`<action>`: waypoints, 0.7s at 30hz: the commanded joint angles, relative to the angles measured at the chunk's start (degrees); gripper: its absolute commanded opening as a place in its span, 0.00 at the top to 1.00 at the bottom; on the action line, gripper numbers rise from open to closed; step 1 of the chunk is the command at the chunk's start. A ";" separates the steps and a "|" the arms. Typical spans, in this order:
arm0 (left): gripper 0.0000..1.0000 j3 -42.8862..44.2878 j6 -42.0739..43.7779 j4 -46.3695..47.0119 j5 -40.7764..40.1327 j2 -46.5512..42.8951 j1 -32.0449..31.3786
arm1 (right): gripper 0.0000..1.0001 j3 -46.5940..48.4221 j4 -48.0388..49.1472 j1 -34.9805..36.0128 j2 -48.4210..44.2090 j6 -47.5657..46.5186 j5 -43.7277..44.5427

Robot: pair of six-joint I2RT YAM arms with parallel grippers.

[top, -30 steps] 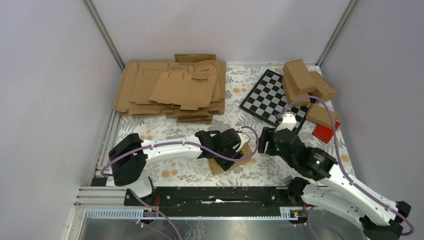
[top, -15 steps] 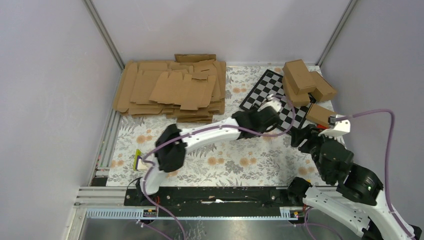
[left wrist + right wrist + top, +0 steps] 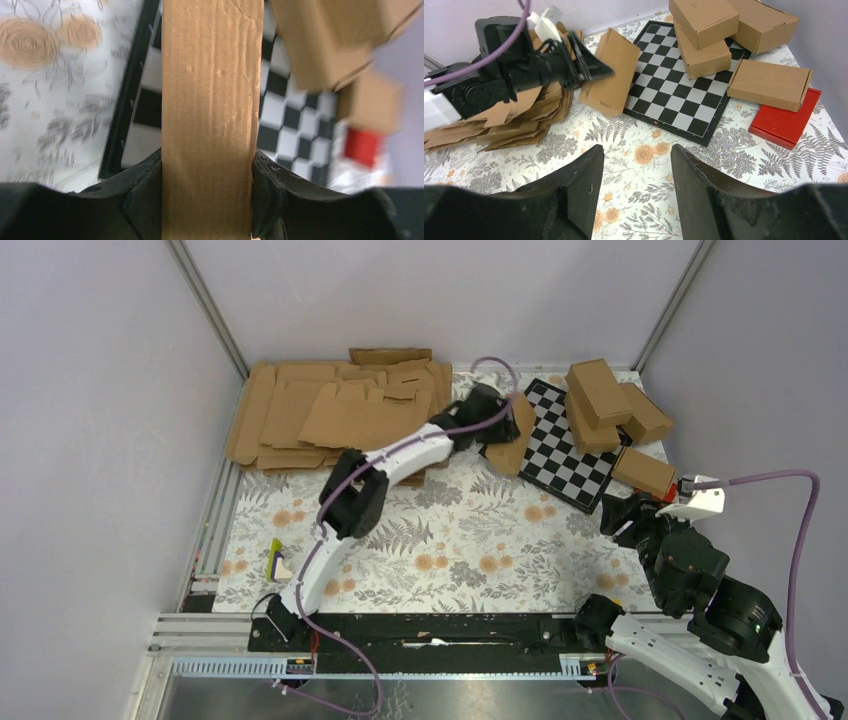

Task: Fold the paper box

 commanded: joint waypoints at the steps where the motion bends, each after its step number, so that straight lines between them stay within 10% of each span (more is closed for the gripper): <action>1: 0.61 -5.58 -31.24 34.20 28.37 3.30 7.99 | 0.42 0.25 1.83 -0.12 1.00 -1.93 2.38; 5: 0.56 2.55 -40.57 40.96 31.36 11.77 8.56 | 0.42 0.00 2.53 -0.11 1.19 -2.51 2.51; 10: 0.04 9.96 -36.09 32.51 26.24 14.24 6.09 | 0.41 -0.36 2.86 -0.10 1.20 -2.40 2.67; 21: 0.01 -3.43 -9.00 13.07 5.79 -8.60 3.65 | 0.40 -2.03 3.57 -0.14 7.77 0.33 -2.38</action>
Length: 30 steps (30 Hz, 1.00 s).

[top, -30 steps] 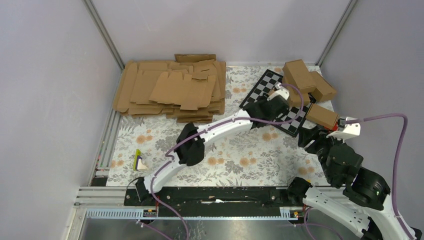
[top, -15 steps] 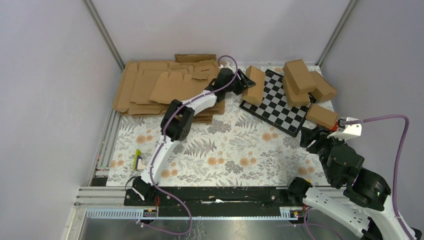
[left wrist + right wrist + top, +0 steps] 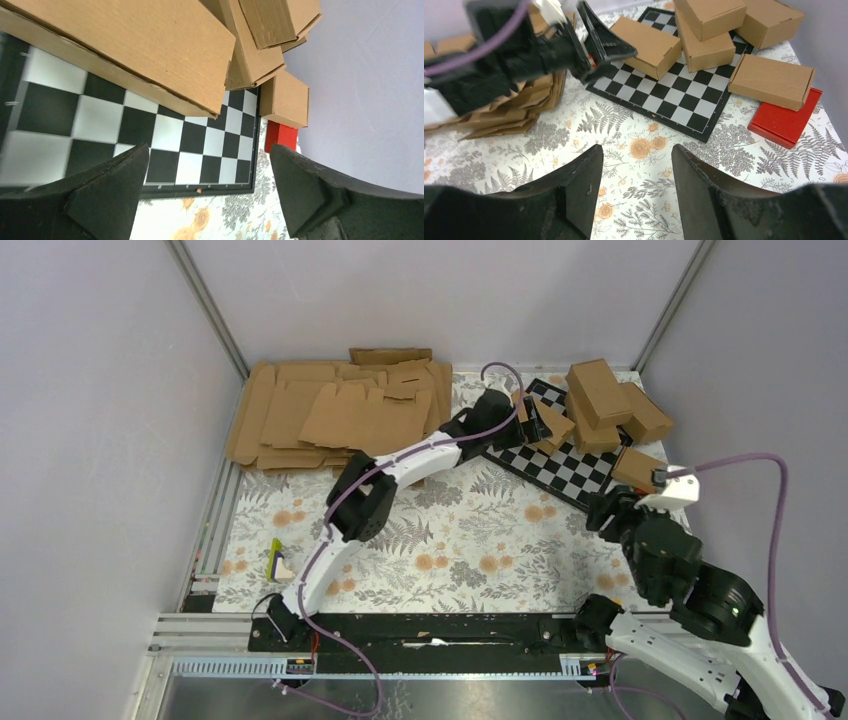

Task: Fold the paper box

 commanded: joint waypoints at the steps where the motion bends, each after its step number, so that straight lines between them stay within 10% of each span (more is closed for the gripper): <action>1: 0.01 -3.23 13.01 -7.37 -8.55 -14.89 2.03 | 0.40 -0.75 2.86 -0.14 6.20 1.32 -2.69; 15: 0.01 -52.98 20.70 -2.79 -23.42 -58.51 5.49 | 0.53 2.91 19.54 -10.68 37.72 -1.79 -35.73; 30: 0.01 -83.80 21.64 13.73 -36.75 -76.08 8.91 | 0.78 17.06 44.52 -24.14 75.58 -0.98 -33.08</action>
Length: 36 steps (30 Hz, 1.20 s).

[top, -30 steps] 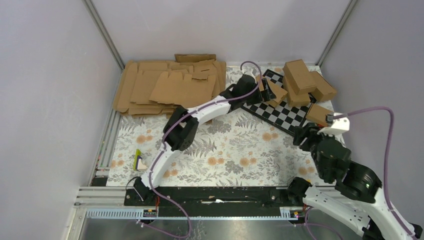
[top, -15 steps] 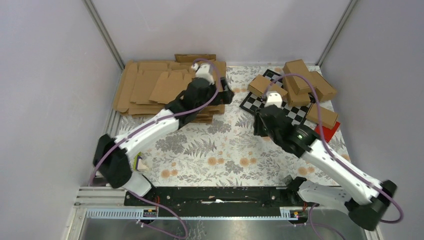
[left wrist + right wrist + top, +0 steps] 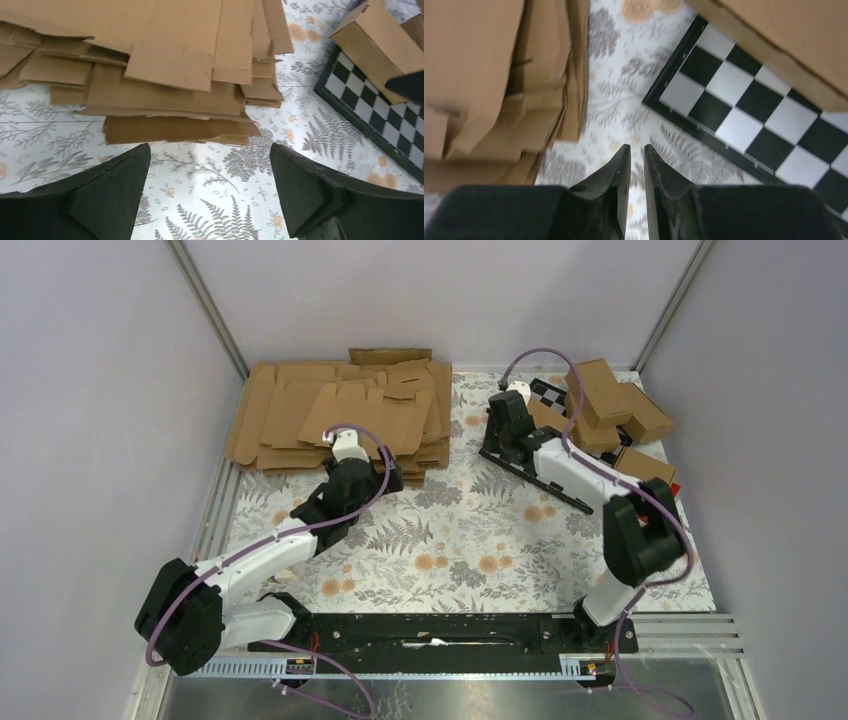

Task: Fold the paper box

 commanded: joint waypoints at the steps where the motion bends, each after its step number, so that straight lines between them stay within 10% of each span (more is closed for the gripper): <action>1: 0.01 -4.85 3.41 11.06 -4.68 -2.93 0.08 | 0.79 7.75 6.98 -3.36 8.26 -0.63 0.95; 6: 0.01 -6.25 5.29 13.33 -5.50 -2.09 0.08 | 1.00 14.18 5.23 -6.16 17.44 -0.96 1.65; 24: 0.01 -12.95 7.55 20.67 -16.10 -6.22 0.13 | 1.00 26.41 3.56 -17.87 33.16 -3.46 8.86; 32: 0.01 -15.56 13.99 25.23 -18.88 -9.88 0.08 | 1.00 15.87 12.16 -17.96 18.98 -8.99 -5.53; 36: 0.01 -15.06 16.89 23.77 -21.77 -10.57 0.10 | 0.81 2.07 20.30 -17.96 5.09 -10.31 -10.86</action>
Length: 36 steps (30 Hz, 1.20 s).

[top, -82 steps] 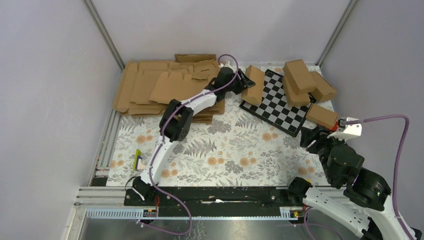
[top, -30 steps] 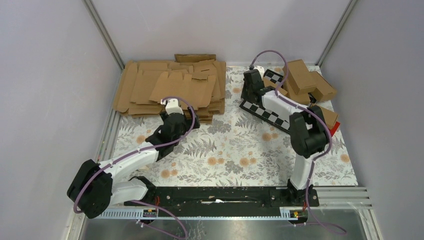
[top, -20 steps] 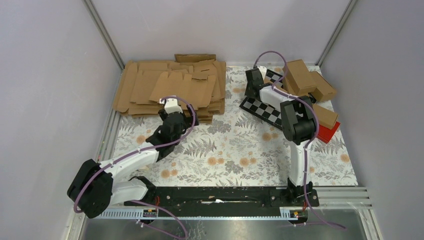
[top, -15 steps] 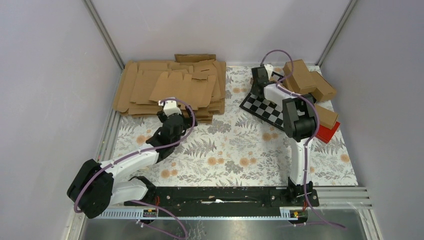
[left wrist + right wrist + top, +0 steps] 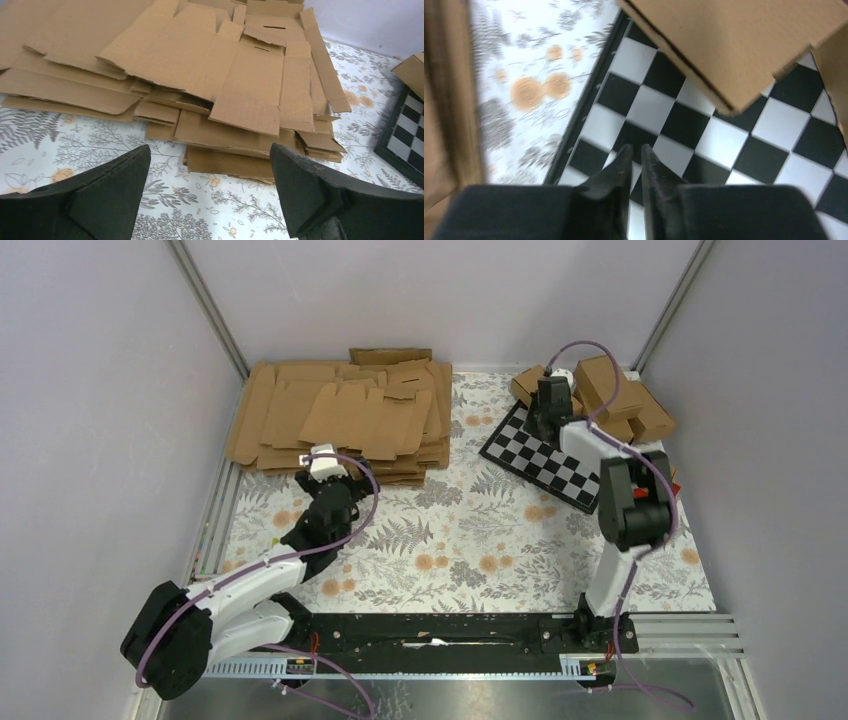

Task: Fold the paper box

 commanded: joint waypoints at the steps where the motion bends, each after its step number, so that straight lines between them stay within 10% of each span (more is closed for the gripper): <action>1: 0.01 0.56 5.86 3.37 -5.27 -1.63 0.11 | 0.71 -11.70 12.21 0.53 -18.34 -3.48 -8.44; 8: 0.01 -6.56 19.95 19.92 -9.69 -0.66 0.70 | 0.02 -40.88 30.00 0.54 -41.63 -5.72 -1.07; 17: 0.01 -11.14 16.72 29.09 -4.82 7.91 13.72 | 0.00 -65.72 52.11 0.57 -48.38 -13.06 9.40; 24: 0.02 -12.01 12.70 35.91 11.86 15.24 26.51 | 0.00 -66.51 61.35 0.46 -37.96 -17.87 11.11; 36: 0.09 -8.45 17.22 41.41 24.74 26.44 30.26 | 0.02 -65.23 73.53 -6.77 -24.00 -15.56 3.32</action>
